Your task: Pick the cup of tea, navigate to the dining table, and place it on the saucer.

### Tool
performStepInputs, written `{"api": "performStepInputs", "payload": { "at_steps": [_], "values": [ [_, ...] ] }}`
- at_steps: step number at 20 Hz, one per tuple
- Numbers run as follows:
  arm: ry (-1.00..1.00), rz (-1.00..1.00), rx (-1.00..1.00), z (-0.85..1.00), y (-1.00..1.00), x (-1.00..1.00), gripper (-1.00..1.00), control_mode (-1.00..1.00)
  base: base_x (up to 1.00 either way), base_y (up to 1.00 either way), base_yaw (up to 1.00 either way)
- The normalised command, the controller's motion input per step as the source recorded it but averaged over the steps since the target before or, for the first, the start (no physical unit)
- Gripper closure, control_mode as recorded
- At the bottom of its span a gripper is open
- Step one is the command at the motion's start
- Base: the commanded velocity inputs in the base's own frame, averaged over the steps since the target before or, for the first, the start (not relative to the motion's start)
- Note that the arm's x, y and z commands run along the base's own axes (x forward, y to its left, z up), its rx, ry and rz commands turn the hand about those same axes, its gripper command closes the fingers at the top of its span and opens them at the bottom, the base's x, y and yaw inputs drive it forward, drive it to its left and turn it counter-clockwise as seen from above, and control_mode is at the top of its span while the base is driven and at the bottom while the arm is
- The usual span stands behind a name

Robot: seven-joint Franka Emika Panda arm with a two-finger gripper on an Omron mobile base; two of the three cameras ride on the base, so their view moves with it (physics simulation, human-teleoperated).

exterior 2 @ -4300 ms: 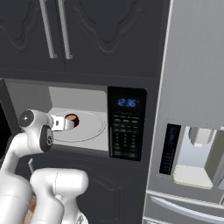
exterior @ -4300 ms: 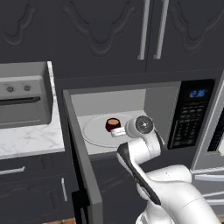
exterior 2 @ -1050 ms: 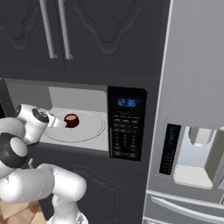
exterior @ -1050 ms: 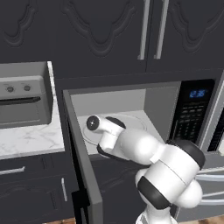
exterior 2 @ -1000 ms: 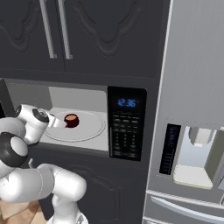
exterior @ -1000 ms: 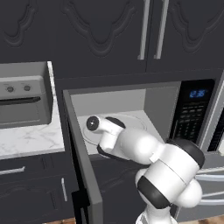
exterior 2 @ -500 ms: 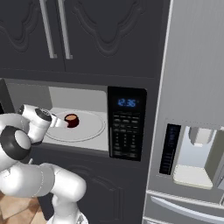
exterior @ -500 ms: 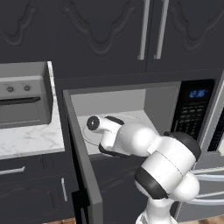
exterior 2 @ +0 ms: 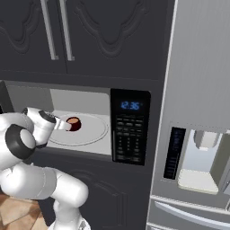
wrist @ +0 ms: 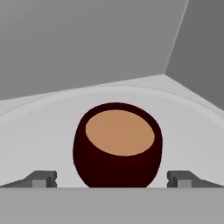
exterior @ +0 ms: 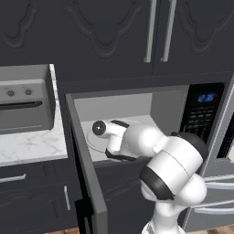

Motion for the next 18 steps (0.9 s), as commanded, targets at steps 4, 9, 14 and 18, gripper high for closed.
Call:
{"api": "performStepInputs", "payload": {
  "at_steps": [4, 9, 14, 18],
  "values": [
    [0.00, 0.06, 0.02, -0.06, -0.01, 0.05, -1.00, -1.00, 0.00, 0.00, 0.00],
    [0.00, 0.05, 0.03, -0.05, -0.02, 0.03, -1.00, -1.00, 0.00, 0.00, 0.00],
    [0.00, 0.04, 0.02, -0.05, 0.00, 0.03, -1.00, -1.00, 0.00, 0.00, 0.00],
    [0.00, 0.03, 0.02, -0.08, 0.00, 0.04, 1.00, -1.00, 0.00, 0.00, 0.00]
  ]
}}
